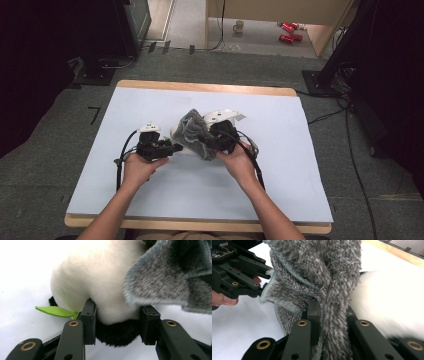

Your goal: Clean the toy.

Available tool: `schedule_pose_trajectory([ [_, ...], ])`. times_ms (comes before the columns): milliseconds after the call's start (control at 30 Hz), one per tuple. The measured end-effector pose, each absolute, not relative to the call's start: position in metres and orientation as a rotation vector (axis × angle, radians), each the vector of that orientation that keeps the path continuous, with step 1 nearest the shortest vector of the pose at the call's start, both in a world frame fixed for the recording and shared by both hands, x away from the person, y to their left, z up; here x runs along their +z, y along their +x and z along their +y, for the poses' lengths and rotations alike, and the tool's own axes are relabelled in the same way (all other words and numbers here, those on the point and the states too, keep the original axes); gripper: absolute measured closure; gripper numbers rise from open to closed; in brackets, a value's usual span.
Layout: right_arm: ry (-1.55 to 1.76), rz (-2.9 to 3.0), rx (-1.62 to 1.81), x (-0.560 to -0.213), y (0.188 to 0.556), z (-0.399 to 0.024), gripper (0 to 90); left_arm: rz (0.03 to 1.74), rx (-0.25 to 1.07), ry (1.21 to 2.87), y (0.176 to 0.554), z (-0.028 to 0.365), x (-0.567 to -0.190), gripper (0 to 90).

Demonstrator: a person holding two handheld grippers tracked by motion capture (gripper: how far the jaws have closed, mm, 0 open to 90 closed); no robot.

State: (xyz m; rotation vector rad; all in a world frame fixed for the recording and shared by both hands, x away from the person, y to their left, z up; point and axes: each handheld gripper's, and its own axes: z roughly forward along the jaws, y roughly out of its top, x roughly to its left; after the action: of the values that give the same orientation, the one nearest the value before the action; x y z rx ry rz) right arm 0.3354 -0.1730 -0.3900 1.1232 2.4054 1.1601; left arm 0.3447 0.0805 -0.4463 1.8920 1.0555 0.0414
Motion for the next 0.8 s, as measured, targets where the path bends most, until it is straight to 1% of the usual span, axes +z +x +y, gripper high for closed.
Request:
schedule_pose_trajectory([
  [367,1.255,2.29,1.205,-0.375,0.336,-0.221,76.0,1.066,0.015,1.868,0.358,0.084,-0.444,57.2],
  [533,1.333,2.242,1.202,-0.38,0.337,-0.242,75.8,1.067,0.001,1.864,0.362,0.084,-0.443,57.2],
  [800,1.422,2.218,1.202,-0.39,0.341,-0.264,75.8,1.065,-0.008,1.863,0.365,0.084,-0.442,57.2],
])
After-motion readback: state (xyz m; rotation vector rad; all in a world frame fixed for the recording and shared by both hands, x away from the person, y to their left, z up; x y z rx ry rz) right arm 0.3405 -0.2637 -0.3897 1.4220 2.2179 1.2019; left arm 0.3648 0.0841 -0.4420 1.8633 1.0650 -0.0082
